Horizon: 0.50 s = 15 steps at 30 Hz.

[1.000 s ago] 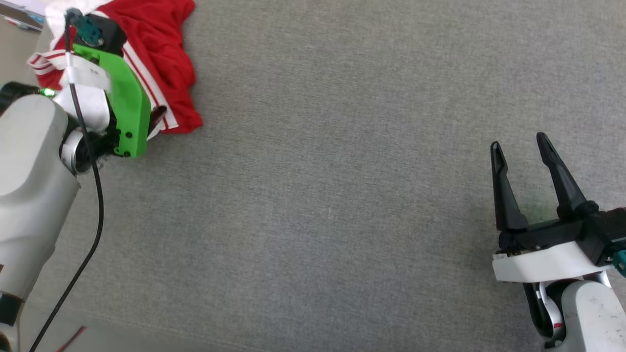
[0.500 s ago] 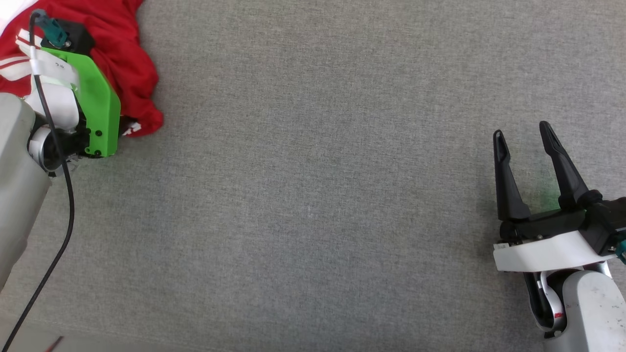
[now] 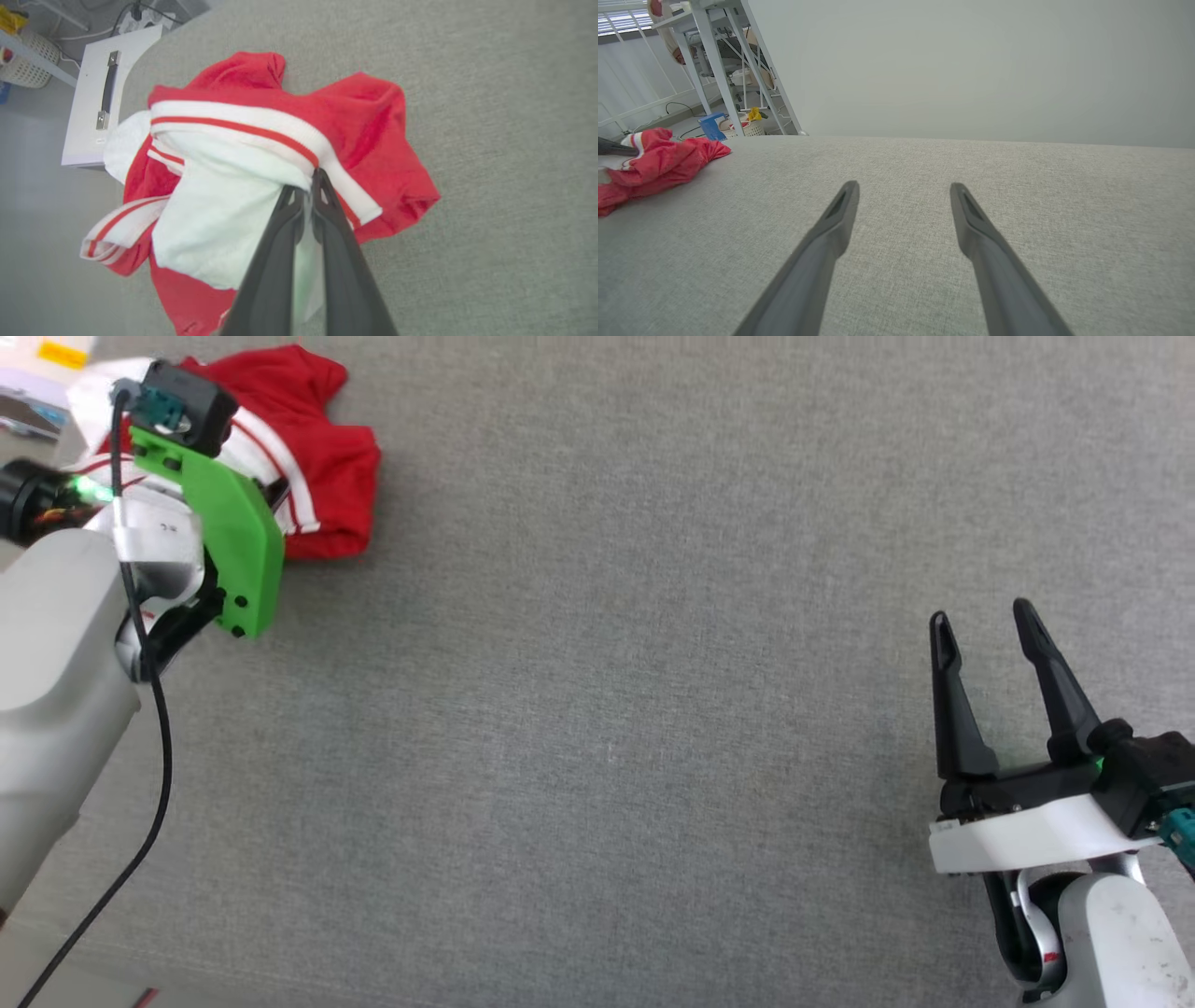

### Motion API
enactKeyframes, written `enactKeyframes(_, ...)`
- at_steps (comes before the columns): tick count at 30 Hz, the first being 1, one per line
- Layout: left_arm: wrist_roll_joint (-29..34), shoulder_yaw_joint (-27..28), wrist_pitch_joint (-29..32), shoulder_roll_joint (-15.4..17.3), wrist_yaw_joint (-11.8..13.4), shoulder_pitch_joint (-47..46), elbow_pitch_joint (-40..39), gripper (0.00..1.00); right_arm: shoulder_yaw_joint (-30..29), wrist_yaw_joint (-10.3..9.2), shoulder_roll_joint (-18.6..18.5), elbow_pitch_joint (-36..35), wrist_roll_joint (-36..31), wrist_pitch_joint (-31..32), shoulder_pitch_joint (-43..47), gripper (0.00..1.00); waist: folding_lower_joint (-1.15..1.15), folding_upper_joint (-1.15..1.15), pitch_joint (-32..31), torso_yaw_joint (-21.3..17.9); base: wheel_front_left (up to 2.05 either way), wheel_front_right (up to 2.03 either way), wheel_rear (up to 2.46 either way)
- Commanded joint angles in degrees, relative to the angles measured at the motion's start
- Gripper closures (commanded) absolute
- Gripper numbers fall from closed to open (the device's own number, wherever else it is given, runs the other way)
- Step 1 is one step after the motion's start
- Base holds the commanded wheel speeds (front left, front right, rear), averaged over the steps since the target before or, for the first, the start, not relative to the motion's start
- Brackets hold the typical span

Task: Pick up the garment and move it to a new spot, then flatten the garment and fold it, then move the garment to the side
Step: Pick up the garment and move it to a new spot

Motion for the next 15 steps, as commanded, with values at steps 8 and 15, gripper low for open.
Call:
enactKeyframes(8,4.9,-4.1,-5.1,-1.3,0.3,-3.8,-9.1,1.00,0.1,-0.04,1.0,0.3,1.0,-0.3,2.2,0.00,0.00,0.00,-7.8,-0.4,0.00,0.00,0.00)
enactKeyframes(15,8.5,-7.2,-6.1,-6.1,0.4,-5.6,-15.4,1.00,-0.8,-0.04,1.4,-0.1,1.5,-0.3,2.5,0.00,0.00,0.00,-8.4,-5.2,0.00,0.00,0.00)
